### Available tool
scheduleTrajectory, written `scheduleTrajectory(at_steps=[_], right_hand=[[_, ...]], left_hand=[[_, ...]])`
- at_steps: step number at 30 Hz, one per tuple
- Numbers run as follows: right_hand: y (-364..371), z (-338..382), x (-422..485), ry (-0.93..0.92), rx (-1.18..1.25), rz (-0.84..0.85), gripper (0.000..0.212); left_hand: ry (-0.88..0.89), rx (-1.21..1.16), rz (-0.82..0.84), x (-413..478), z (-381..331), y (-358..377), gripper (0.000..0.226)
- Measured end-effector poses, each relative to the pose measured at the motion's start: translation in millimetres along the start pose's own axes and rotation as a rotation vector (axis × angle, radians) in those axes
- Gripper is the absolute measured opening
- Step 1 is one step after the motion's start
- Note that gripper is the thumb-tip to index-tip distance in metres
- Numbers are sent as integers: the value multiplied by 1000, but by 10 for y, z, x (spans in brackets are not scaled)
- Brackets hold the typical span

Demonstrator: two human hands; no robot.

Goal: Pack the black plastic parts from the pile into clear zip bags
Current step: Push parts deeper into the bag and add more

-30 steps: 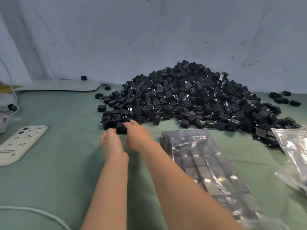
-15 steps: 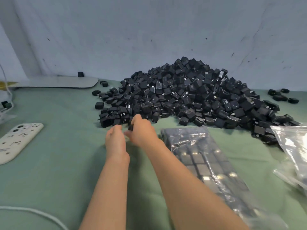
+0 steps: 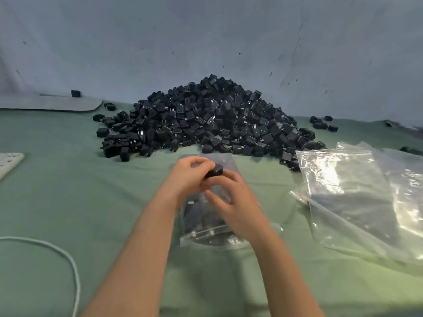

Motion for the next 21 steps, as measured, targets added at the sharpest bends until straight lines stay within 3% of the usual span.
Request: scheduleTrajectory(at_steps=[5,8,12,14,17,21], right_hand=[[-95,-80,-283,17,-158,-3,31],[-107,-93,-343,37,-156,13,33],[-261,-137,-432,98,-76,-87,39],[-378,-214,-543,174,-37,-126,39],[-463,-198,-749,185,48,-102,33],[-332,-21,-947,116,40,121,30]], left_hand=[[40,198,23,-112,0,233,12],[38,203,66,-148,49,276,9],[183,469,3,-272,-14,193,41],[239,662,115,-422,24,232,44],[298,1070,287,-606,171,393,35],[456,1053,165,-648,-94,411,6]])
Point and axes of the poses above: each hand's wrist, its own x-axis towards the middle knuckle, its own y-axis out of the palm, z = x × y, the point moved 8 cm from there along x, towards the middle knuckle, and after that the axes turned 4 degrees about z, right-handed, at the moved point
